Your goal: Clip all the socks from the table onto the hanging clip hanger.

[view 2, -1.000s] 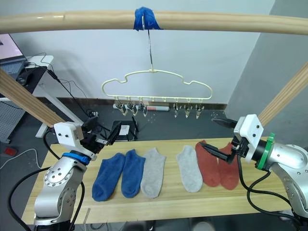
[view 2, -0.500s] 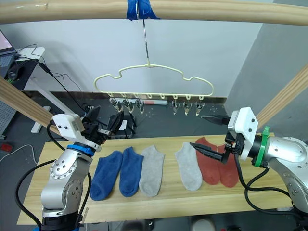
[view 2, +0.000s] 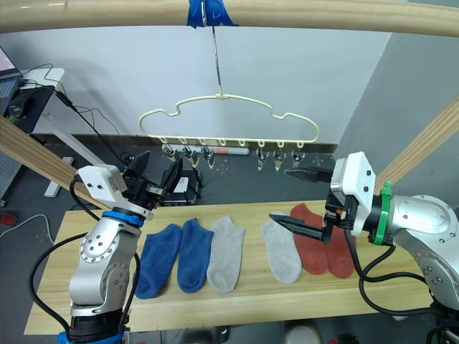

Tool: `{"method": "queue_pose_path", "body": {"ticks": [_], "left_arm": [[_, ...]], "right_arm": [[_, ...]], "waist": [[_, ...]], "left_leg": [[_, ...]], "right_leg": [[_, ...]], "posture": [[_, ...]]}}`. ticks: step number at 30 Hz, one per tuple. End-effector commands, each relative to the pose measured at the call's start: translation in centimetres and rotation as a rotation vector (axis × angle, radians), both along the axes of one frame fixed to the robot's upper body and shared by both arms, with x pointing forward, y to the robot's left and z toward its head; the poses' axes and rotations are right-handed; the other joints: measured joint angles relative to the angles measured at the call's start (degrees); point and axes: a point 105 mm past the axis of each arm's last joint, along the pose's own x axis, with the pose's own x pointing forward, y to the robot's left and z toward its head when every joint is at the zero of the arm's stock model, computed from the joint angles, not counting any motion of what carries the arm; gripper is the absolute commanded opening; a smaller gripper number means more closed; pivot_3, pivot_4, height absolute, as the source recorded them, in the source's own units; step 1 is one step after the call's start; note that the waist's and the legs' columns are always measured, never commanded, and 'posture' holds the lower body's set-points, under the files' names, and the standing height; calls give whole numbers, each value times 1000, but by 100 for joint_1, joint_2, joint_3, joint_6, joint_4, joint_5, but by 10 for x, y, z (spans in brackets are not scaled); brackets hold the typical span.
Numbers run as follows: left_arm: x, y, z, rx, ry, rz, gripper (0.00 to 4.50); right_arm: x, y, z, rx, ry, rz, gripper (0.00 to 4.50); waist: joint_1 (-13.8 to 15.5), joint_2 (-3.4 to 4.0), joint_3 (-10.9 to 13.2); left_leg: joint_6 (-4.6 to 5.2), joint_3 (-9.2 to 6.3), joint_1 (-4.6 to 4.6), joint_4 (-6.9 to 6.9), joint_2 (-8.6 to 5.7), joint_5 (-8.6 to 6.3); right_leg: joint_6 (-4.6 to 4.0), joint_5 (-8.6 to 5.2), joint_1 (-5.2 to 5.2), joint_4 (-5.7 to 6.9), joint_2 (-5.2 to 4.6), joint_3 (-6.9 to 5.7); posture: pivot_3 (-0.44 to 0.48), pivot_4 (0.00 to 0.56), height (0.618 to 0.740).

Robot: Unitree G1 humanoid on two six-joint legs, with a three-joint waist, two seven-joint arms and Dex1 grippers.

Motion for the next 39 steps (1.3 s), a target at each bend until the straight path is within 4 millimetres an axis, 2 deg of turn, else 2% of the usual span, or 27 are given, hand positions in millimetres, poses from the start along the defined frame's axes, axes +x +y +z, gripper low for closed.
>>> {"method": "queue_pose_path", "body": {"ticks": [1,17,20,28,30,34,39], "left_arm": [[-2,-5,12,-4,-55,-12,3962],[0,-9,22,-18,-91,-6,3962],[-1,-12,22,-25,-92,-24,3443],[-3,-14,24,-8,-103,-30,987],[-3,-14,24,-4,-107,-25,541],[-4,-13,24,5,-107,-23,83],[-6,-12,26,31,-116,-16,17]], "right_arm": [[-4,3,7,1,-30,23,4500],[-1,5,5,-4,-30,24,4500],[-1,5,5,-3,-30,22,4500],[-1,5,5,-2,-27,20,4500],[-1,5,4,-1,-27,20,4500],[-1,4,3,-3,-22,17,4500],[2,-2,-8,-22,18,-35,4500]], "waist": [[-1,0,1],[-2,-1,3],[-1,-2,3],[-1,-2,4],[-1,-1,4],[0,-1,5],[5,-2,5]], "left_leg": [[0,1,-1,0,0,0],[0,1,-2,0,0,0],[0,1,-2,0,0,0],[0,1,-2,-1,0,0],[0,1,-2,-1,0,0],[0,1,-2,-1,0,0],[0,0,-3,-2,0,0]], "right_leg": [[0,0,-1,0,0,1],[0,0,-3,-1,0,1],[0,0,-3,-1,0,1],[0,0,-3,-1,0,1],[0,0,-3,-2,0,1],[0,0,-3,-2,0,1],[1,0,-3,-2,0,0]], "posture": [[-268,328,740],[-259,325,740],[-259,326,740],[-259,326,740],[-257,326,740],[-253,325,740],[-243,328,740]]}}
